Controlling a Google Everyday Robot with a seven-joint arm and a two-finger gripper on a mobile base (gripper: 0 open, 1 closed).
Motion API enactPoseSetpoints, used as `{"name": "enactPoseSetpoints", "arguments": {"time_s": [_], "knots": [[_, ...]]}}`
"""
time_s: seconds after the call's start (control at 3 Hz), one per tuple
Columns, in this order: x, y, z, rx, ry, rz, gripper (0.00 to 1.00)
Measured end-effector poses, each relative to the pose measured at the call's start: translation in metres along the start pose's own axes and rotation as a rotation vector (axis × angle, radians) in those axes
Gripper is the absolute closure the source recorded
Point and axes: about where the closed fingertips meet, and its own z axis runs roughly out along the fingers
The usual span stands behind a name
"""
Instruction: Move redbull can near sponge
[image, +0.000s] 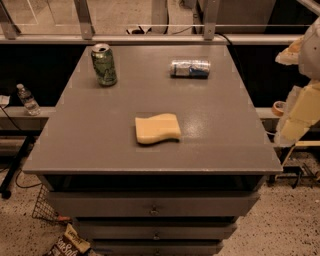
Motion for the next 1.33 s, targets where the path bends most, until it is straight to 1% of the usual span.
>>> {"name": "enactPoseSetpoints", "arguments": {"time_s": [0.33, 0.67, 1.0, 1.33], "knots": [[0.000, 0.000, 0.000, 0.000, -0.001, 0.000, 0.00], [0.001, -0.007, 0.002, 0.013, -0.037, 0.013, 0.00], [0.007, -0.037, 0.008, 0.040, -0.126, 0.030, 0.00], [0.011, -0.098, 0.015, 0.103, -0.273, 0.083, 0.00]]}}
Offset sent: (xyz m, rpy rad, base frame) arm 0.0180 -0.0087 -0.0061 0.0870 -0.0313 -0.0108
